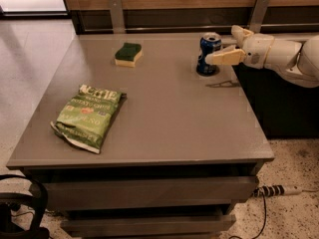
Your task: Pick pepsi can
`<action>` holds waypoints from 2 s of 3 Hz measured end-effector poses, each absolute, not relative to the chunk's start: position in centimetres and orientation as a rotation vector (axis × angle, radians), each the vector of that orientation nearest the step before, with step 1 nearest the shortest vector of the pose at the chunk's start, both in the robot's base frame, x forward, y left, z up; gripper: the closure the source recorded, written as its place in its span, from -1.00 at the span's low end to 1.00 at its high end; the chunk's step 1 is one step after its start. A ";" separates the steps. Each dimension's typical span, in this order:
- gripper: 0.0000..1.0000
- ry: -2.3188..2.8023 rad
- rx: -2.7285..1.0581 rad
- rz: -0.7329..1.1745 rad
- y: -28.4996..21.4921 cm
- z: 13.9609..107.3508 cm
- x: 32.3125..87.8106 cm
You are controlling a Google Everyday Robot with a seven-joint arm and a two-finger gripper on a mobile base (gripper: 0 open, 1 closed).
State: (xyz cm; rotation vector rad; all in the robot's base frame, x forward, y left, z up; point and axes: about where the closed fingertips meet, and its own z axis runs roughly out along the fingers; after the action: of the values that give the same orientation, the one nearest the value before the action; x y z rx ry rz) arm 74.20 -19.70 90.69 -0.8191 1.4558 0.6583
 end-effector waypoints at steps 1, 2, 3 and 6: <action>-1.00 1.436 -0.812 0.677 -18.8 89.6 74.8; -0.73 1.438 -0.807 0.677 -18.2 88.6 75.1; -0.11 1.436 -0.811 0.683 -17.8 88.6 75.1; 1.00 1.432 -0.820 0.695 -16.8 88.6 75.3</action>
Offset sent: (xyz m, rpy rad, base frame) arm 0.0109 0.0149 -0.0370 0.0215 0.0003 -0.0146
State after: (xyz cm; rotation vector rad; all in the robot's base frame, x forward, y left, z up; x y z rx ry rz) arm 75.25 -16.85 88.58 -0.8198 1.4315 0.6950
